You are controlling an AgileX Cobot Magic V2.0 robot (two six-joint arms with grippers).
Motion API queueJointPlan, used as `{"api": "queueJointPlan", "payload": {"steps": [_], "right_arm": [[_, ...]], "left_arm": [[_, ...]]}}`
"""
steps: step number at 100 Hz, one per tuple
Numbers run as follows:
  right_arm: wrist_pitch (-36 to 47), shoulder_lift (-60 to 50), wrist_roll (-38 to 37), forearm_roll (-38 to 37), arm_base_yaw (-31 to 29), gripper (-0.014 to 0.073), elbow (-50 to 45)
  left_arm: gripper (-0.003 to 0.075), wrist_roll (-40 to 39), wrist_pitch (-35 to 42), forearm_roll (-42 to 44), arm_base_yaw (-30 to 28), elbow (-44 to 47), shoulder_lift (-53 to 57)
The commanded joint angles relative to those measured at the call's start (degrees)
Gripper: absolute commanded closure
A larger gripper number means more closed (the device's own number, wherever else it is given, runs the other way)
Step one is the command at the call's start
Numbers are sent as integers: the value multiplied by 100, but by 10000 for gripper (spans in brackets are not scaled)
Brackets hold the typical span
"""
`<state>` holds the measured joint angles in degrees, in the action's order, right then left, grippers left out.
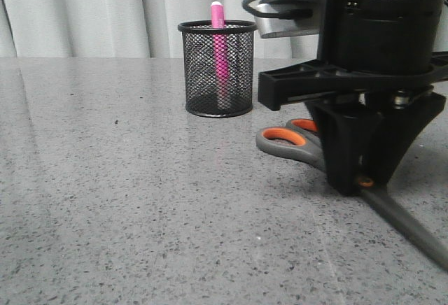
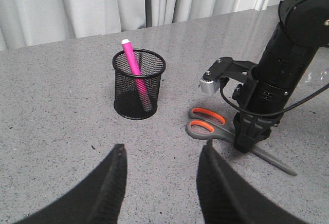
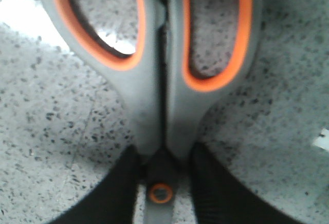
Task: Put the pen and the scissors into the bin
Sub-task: 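Lower the right gripper and close it on the scissors near the pivot, then lift the scissors with the right gripper and swing them over the holder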
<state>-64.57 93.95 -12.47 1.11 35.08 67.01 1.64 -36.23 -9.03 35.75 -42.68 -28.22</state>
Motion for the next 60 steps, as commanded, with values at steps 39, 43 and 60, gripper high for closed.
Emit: {"api": "queueJointPlan", "payload": {"steps": [39,43,60], "right_arm": [[-105,-509,40,-520,62,661,1037],[-97,-620,40,-633,97,659,1419],[351,-641,61,-1052,154,659,3082]], "left_arm": [[436,-63,126,-111,1,-132,-30],[436,-63,113,-111,1,-132,-30],[436,-63,244,-111,1,-132,-30]]}}
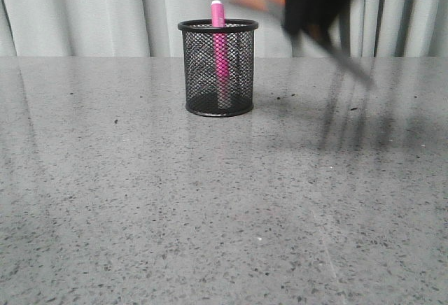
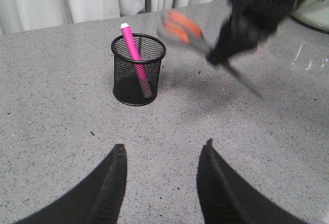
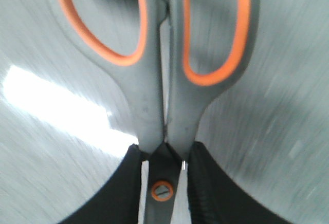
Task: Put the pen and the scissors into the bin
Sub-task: 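Lift the scissors with the right gripper and swing them over the holder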
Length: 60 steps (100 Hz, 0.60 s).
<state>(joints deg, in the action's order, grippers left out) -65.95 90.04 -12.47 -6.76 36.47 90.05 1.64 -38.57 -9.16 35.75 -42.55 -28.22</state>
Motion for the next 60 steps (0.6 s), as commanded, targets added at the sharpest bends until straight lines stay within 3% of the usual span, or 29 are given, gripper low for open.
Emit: {"api": "queueJointPlan", "payload": {"steps": [1,18,31,60], "right_arm": [[554,-250,72,-259,15,659,882],[2746,-168,200,-259,15,660,1213],[3910,135,200,-396,5,660,1055],[5105,752,200,-1022,-6,659,152]], "left_arm": [[436,-63,491,-98,1,-145,-30],[436,-63,565,-98,1,-145,-30],[436,-63,565,-98,1,-145,-30],[436,-63,454,-220,1,-145,-30]]}}
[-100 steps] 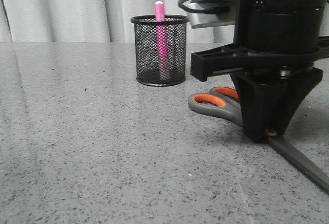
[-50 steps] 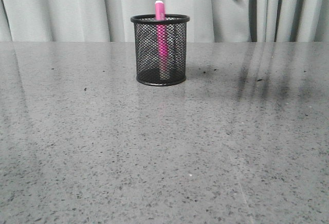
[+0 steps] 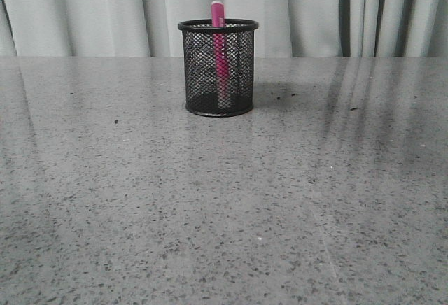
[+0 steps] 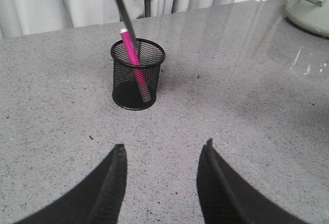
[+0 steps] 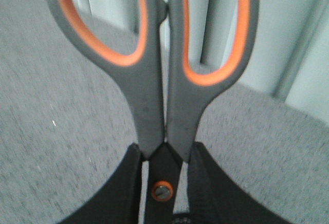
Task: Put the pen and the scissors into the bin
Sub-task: 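Lift the scissors with the right gripper and swing them over the holder, then lower the scissors blades-first into the holder and open the right gripper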
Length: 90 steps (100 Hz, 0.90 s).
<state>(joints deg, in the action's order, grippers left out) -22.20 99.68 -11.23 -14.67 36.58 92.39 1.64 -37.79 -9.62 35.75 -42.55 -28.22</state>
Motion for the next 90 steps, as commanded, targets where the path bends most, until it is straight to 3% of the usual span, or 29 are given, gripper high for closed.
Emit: {"api": "queueJointPlan", "payload": {"steps": [1,43,75,82,90], "right_arm": [[752,-204,75,-231,-30,659,-108],[1822,-189,75,-280,-227,659,-1403],[1887,-189,75,-280,-227,649,-1858],[1958,-229,75,-256,-227,591,-1858],[2058,-311,75,-229,-227,442,-1858]], "left_arm": [[436,-63,357,-174,1,-145,-30],[436,-63,181,-188,1,-145,-30],[436,-63,181,-162,1,-145,-30],[436,-63,181,-162,1,-145,-30],[437,-63,181,-150,1,-145,-30]]}}
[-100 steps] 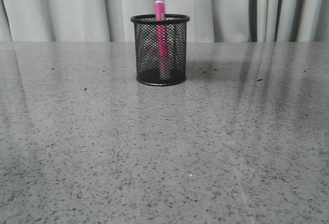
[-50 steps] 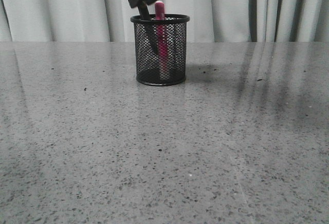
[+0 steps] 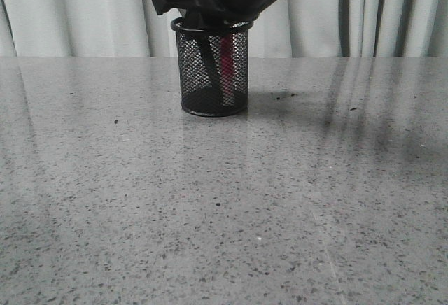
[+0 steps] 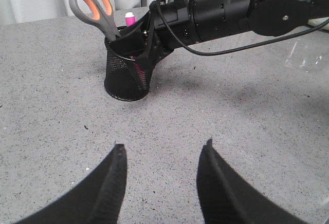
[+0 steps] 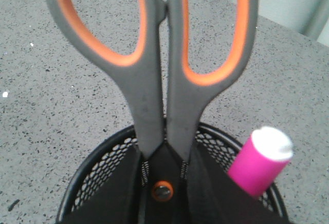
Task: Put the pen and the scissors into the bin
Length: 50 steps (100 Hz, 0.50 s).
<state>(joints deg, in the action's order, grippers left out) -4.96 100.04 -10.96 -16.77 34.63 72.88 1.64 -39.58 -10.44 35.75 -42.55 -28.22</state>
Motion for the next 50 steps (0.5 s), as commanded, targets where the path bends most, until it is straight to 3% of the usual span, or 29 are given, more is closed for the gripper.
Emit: {"api": "queueJointPlan", "payload": {"steps": [1,13,18,26,35,50], "right_arm": [[335,-345,49,-9,-32,426,94],[337,-634,49,44,-32,149,94],[276,-838,49,44,-32,92,94],[155,-1255,49,44,-20,90,94],[-114,-1852,49,44,-20,186,21],[-336,-3207,49,-201,-20,629,-805]], "left_arm": [[437,-63,361,-69,1,-145,-30],[463,-103,474,55,1,-145,-21],[502,-267,602,210,1,-132,2],[581,-723,838,700,1,-57,91],[657,-1215,1005,1171,1,129,237],[737,-1822,1320,1764,1,560,715]]}}
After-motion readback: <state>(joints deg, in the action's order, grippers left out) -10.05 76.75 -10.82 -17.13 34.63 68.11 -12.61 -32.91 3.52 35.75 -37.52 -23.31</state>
